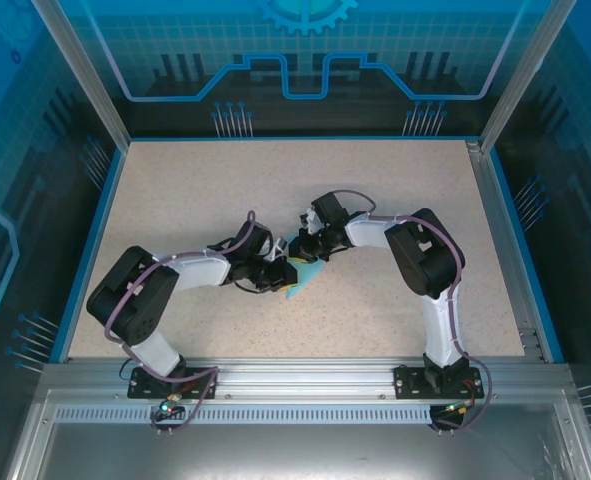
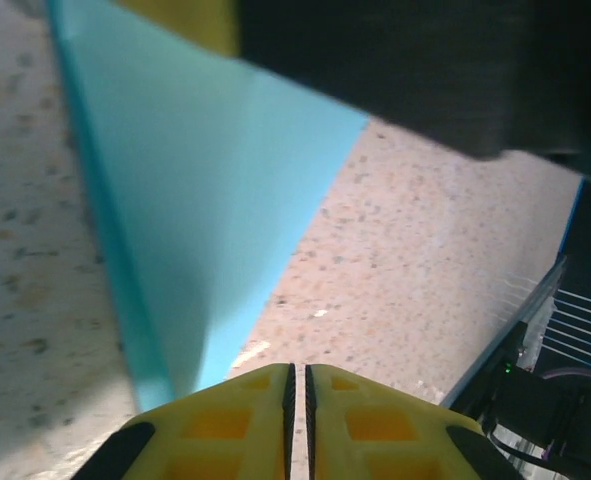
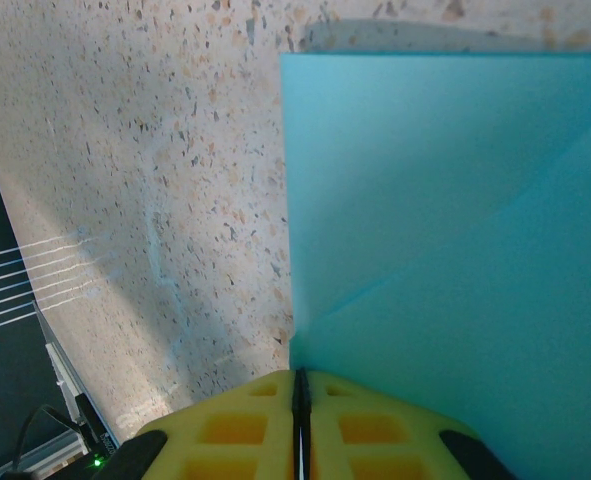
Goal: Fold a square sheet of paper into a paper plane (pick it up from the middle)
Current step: Fourth fold the wing at the center of the table.
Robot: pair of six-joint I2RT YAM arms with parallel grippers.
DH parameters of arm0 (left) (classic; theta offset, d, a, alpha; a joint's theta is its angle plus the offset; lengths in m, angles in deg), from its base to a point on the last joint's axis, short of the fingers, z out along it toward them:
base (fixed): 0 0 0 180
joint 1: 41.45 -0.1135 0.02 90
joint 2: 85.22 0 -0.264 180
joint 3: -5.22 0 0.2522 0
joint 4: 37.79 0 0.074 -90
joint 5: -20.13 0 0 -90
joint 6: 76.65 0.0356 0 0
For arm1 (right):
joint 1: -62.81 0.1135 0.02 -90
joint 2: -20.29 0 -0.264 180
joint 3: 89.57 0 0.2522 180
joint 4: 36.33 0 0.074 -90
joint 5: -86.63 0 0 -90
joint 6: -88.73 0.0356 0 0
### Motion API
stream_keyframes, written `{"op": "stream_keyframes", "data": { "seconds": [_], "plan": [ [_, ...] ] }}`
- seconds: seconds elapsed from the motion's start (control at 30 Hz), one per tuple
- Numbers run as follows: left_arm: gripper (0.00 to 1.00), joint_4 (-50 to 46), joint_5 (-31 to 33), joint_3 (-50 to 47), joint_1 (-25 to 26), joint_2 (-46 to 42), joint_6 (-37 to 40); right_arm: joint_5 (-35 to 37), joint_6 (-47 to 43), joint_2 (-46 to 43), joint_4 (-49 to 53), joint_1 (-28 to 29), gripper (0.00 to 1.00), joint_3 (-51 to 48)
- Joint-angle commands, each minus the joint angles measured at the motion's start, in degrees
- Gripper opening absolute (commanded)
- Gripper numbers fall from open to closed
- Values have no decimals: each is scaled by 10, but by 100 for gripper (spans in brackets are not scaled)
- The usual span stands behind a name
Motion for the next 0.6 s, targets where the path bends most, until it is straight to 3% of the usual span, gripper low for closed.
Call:
{"op": "stream_keyframes", "data": {
  "seconds": [0.0, 0.33, 0.57],
  "plan": [
    [14, -12, -26, 21, 5, 0, 8, 52, -8, 46, 67, -3, 11, -28],
    [12, -27, 15, 12, 6, 59, 17, 52, -12, 44, 68, -3, 11, -32],
    [10, -26, 41, -28, 5, 53, 15, 51, -14, 46, 70, -3, 11, -34]
  ]
}}
